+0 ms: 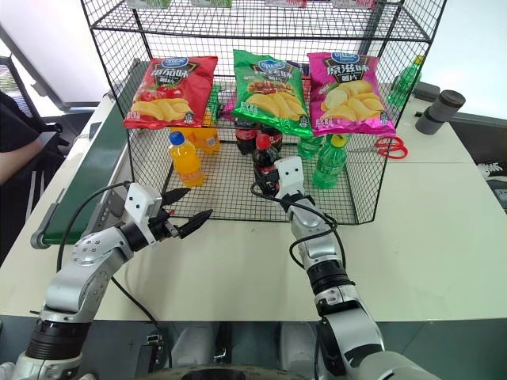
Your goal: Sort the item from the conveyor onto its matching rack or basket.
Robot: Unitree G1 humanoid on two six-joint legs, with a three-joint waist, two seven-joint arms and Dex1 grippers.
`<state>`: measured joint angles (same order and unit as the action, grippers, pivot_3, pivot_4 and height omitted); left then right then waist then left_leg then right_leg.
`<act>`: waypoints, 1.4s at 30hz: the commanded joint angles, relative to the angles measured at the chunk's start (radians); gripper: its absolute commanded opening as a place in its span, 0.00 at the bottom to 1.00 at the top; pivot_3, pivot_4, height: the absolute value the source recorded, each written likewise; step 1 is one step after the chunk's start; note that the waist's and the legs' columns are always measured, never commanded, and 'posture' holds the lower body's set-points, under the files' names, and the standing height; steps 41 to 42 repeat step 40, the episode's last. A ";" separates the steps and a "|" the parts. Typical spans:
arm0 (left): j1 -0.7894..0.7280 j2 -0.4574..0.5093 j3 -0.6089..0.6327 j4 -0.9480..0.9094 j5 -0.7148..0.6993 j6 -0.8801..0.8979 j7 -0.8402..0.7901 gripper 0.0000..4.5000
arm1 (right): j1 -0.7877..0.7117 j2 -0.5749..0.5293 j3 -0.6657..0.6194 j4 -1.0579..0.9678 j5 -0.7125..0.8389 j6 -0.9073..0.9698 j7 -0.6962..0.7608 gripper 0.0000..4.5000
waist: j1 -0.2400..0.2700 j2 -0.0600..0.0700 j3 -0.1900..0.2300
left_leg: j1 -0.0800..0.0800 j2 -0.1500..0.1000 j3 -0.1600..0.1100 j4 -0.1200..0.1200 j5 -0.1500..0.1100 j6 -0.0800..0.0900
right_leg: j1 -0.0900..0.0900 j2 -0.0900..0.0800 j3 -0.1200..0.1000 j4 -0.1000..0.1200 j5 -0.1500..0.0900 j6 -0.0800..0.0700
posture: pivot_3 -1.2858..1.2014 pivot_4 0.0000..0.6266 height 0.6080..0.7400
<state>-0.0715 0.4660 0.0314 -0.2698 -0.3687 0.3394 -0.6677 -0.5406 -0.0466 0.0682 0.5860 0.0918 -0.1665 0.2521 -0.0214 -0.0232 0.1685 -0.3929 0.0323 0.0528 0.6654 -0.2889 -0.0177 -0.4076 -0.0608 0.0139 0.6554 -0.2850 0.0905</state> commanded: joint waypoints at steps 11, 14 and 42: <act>-0.017 -0.009 -0.013 -0.020 -0.001 -0.010 0.001 1.00 | -0.030 -0.001 -0.027 -0.015 0.007 -0.086 0.070 0.99 | -0.003 0.000 0.000 | 0.000 0.000 0.000 0.000 0.000 0.000 | 0.000 -0.001 0.000 0.001 0.000 0.000 | 0.52 0.24 1.00; -0.022 -0.013 -0.013 -0.015 0.000 -0.012 0.002 1.00 | 0.052 -0.051 -0.027 -0.147 0.016 -0.053 0.116 0.99 | 0.000 0.000 0.000 | 0.000 0.000 -0.001 0.000 0.000 0.000 | 0.000 -0.001 0.000 0.001 0.000 0.000 | 0.52 0.24 1.00; -0.011 0.114 0.086 0.124 -0.003 -0.071 -0.107 1.00 | 0.733 -0.647 -0.456 -1.047 0.447 0.521 0.470 0.99 | 0.009 0.001 -0.001 | 0.003 0.000 -0.001 0.000 0.000 0.000 | 0.004 0.000 0.000 -0.002 0.000 0.000 | 0.52 0.24 1.00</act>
